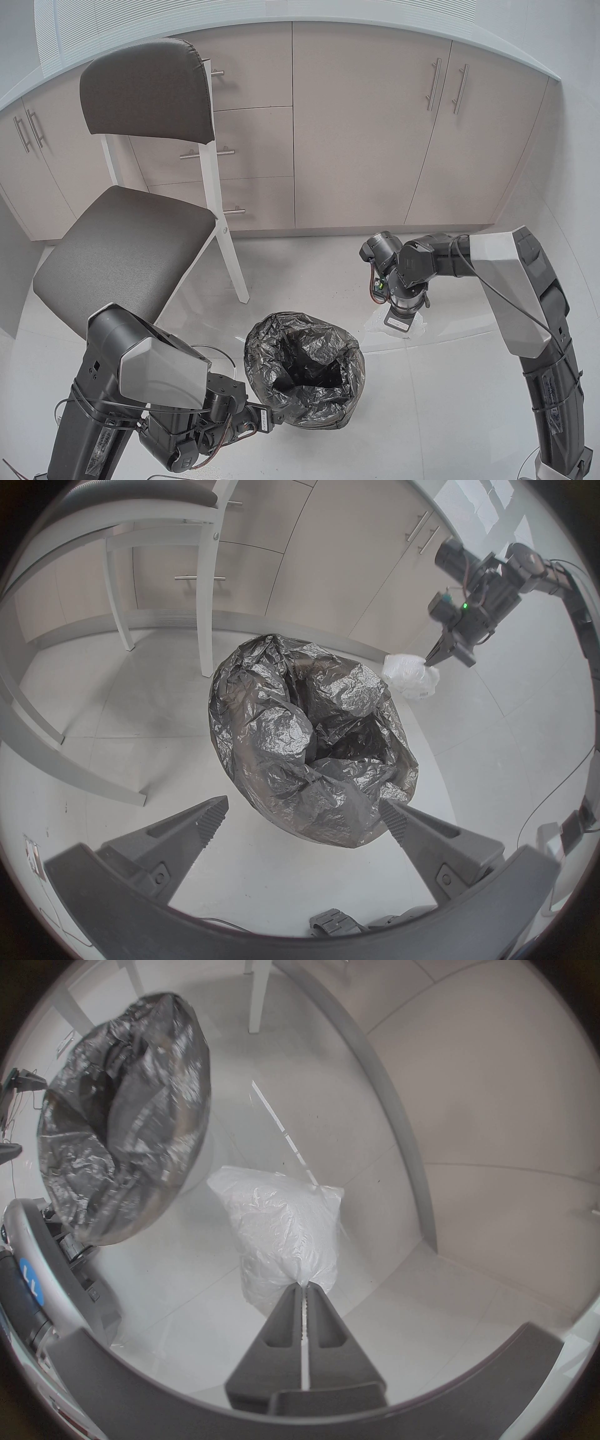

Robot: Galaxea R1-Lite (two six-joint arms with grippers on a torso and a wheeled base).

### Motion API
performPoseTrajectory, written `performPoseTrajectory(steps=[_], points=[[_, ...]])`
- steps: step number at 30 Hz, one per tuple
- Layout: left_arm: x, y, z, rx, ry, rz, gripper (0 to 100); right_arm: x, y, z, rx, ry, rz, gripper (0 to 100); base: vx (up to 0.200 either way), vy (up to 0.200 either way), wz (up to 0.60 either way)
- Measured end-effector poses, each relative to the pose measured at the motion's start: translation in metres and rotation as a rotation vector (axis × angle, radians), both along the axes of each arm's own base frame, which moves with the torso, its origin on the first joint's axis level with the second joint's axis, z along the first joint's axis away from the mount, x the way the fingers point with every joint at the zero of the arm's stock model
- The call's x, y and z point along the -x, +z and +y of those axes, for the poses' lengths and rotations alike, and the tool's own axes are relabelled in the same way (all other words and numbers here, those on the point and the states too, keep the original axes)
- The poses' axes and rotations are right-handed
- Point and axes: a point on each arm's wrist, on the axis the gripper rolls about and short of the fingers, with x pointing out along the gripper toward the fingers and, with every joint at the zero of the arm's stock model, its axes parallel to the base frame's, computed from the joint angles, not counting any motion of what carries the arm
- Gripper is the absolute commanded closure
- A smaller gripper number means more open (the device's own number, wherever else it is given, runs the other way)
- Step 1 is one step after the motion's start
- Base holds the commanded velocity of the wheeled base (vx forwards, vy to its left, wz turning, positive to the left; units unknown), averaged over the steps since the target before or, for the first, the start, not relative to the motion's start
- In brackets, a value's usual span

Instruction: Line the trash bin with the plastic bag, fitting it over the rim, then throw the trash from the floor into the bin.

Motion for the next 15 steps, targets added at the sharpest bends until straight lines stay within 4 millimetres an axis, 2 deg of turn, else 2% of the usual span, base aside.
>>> performPoseTrajectory(steps=[8, 15], points=[[0.000, 0.000, 0.000, 0.000, 0.000, 0.001, 0, 0.022, 0.046, 0.026, -0.008, 0.064, -0.080, 100, 0.000, 0.000, 0.00], [0.000, 0.000, 0.000, 0.000, 0.001, 0.000, 0, 0.043, 0.070, 0.051, -0.012, 0.124, -0.134, 100, 0.000, 0.000, 0.00]])
